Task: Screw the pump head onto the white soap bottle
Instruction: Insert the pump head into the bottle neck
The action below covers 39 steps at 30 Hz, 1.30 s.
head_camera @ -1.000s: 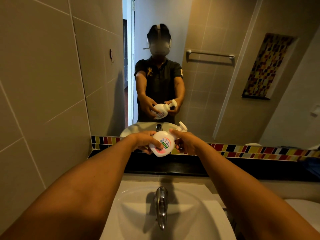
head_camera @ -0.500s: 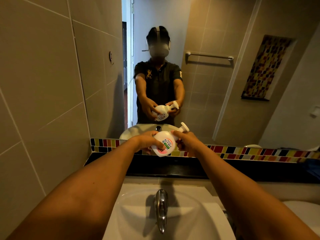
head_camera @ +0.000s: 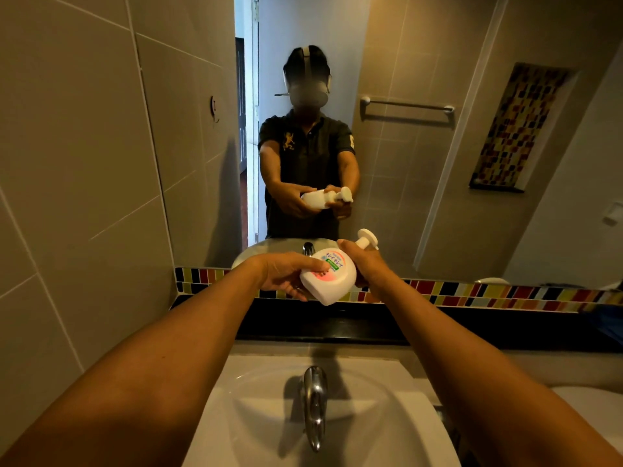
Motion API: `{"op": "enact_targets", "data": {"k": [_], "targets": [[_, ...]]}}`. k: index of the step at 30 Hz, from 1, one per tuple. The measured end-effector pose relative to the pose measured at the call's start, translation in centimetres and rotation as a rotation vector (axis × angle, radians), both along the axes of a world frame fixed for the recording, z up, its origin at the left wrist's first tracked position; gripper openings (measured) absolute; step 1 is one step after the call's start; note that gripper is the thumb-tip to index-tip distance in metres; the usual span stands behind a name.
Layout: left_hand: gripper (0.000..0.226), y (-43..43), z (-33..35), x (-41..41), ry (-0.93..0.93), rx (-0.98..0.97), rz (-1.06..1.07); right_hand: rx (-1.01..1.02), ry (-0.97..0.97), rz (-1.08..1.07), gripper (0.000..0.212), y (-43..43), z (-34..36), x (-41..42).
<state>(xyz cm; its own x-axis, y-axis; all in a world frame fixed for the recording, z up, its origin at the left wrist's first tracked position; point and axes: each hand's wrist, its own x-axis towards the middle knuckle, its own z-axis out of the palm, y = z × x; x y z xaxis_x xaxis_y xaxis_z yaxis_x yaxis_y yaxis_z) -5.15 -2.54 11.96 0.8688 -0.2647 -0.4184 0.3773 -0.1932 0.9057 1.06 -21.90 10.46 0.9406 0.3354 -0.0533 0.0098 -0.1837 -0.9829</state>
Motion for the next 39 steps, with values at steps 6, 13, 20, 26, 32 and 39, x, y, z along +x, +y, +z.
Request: {"op": "enact_targets", "data": {"k": [6,13,20,26,32,39], "targets": [[0.045,-0.6,-1.1,0.4,-0.199,0.284,0.008,-0.043,-0.048,-0.038,0.026,0.5,-1.2,0.1],[0.053,-1.5,-2.0,0.5,-0.365,0.403,0.021,0.023,-0.033,-0.121,0.019,0.9,-2.5,0.5],[0.056,-1.4,-2.6,1.5,-0.367,0.396,0.054,-0.028,0.012,-0.082,0.052,0.4,-3.0,1.5],[0.049,0.1,-4.6,2.2,-0.254,0.176,0.17,-0.023,0.105,0.106,0.051,-1.7,-3.3,1.5],[0.055,0.5,-7.2,2.8,-0.18,0.035,0.272,-0.112,0.153,0.158,0.046,-1.6,-6.9,2.1],[0.053,0.3,-9.6,4.0,-0.201,0.136,0.285,-0.155,0.152,0.127,0.047,0.2,-9.9,3.6]]}}
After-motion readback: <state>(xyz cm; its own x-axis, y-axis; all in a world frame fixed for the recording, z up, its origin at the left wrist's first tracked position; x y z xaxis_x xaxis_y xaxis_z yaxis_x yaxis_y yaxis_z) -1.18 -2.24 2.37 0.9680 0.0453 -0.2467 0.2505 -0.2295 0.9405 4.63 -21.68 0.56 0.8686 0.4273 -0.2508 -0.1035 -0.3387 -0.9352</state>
